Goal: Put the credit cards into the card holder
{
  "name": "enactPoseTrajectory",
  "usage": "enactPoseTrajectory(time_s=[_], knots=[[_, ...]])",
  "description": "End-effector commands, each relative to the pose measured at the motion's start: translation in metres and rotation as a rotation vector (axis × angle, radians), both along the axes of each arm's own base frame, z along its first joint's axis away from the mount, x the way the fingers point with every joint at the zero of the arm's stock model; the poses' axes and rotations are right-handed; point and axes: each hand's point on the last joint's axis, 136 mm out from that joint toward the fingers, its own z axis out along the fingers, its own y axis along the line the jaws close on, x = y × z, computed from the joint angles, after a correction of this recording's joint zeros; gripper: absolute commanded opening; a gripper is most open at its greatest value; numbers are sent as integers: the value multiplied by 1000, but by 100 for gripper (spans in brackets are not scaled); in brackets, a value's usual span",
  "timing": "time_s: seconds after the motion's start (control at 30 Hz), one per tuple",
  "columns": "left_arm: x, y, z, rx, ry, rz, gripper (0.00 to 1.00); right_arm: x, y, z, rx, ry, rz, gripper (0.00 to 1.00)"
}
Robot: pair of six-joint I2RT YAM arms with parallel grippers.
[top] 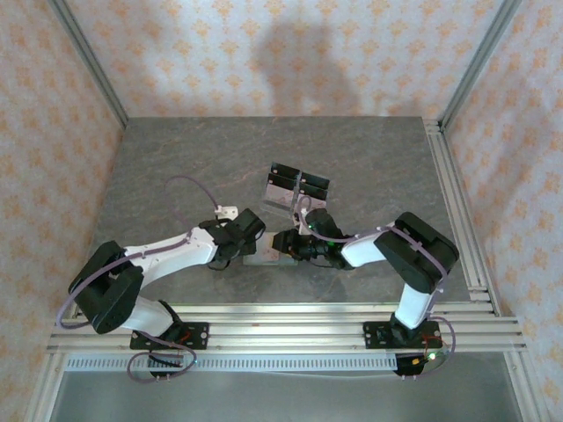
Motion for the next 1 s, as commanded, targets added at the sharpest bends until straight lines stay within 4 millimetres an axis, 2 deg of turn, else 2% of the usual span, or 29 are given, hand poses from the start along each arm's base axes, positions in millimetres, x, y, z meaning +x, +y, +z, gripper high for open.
enactPoseTrajectory(time_s=[0.0, 0.4, 0.53, 0.67, 0.8, 0.97], knots=[[1, 16, 13, 64, -29, 51, 100, -3, -11, -1, -121, -9, 27, 42], [-3, 25, 5, 49, -5, 62, 100, 4, -31, 24, -375, -73, 89, 43], [-8, 24, -4, 34, 13, 46, 100, 9, -37, 23, -458, -73, 98, 33], [-12, 25, -12, 33, 25, 39, 100, 12, -41, 16, -542, -66, 122, 14], [-15, 27, -19, 36, 38, 43, 100, 12, -41, 10, -596, -62, 158, 8], [-17, 28, -27, 42, 57, 46, 100, 10, -39, -1, -630, -49, 181, 5]])
